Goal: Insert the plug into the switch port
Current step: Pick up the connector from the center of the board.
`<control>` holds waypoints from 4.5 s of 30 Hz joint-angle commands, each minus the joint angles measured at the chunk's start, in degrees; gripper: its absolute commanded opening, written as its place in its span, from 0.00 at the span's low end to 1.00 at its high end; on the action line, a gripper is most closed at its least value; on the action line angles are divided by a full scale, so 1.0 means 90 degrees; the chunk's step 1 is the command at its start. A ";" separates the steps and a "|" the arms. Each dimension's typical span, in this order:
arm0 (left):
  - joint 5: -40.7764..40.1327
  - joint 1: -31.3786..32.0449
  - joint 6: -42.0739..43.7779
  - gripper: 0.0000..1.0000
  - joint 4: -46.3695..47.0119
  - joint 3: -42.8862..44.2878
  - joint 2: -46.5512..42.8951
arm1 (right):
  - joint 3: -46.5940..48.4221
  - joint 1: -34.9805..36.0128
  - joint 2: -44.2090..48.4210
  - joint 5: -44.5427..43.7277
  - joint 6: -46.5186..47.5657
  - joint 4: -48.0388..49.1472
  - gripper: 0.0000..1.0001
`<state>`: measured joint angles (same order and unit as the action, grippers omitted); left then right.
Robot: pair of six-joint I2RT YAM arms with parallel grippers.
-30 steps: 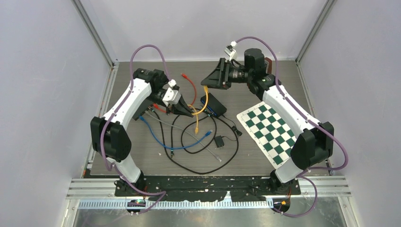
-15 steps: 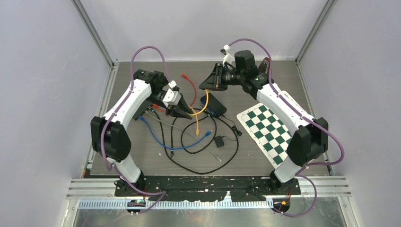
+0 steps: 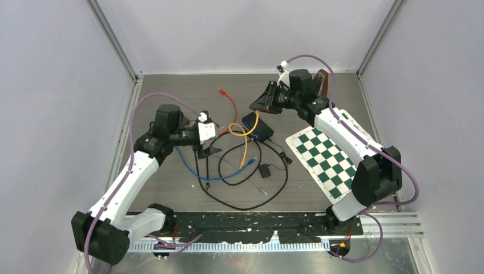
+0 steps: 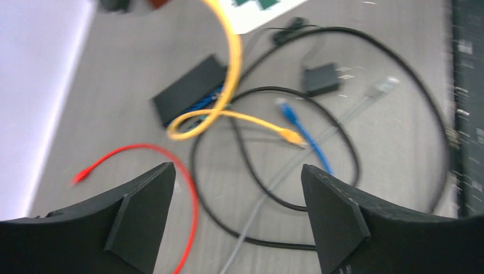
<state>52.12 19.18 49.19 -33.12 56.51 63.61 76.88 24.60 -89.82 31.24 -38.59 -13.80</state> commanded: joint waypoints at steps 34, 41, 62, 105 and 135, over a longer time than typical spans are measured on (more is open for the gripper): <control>-0.5336 0.3273 -0.1750 0.56 0.7864 -0.2698 0.0523 | -0.0722 0.0865 0.0187 -0.3429 -0.3855 -0.0935 0.08; -0.5712 0.3313 -0.2086 0.45 0.8265 -0.2444 0.1293 | -0.1073 0.0868 0.0379 -0.3308 -0.4018 -0.0576 0.08; -0.3585 0.2024 -0.3058 0.00 0.7336 -0.2783 0.0205 | -0.2775 -0.0794 0.0998 0.0516 -0.0004 0.3662 0.95; -0.2105 0.1414 -0.5135 0.00 0.7070 -0.2305 0.0136 | -0.2983 -0.0648 -0.0335 0.3504 -0.2715 0.7448 0.31; -0.2255 0.1421 -0.4851 0.44 0.6482 -0.1641 0.0471 | -0.3417 -0.0502 -0.0435 0.2583 -0.3594 0.8213 0.14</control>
<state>30.24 32.12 4.69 25.21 36.82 66.67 45.93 19.00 -93.67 55.96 -70.63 56.97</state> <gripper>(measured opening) 0.426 0.179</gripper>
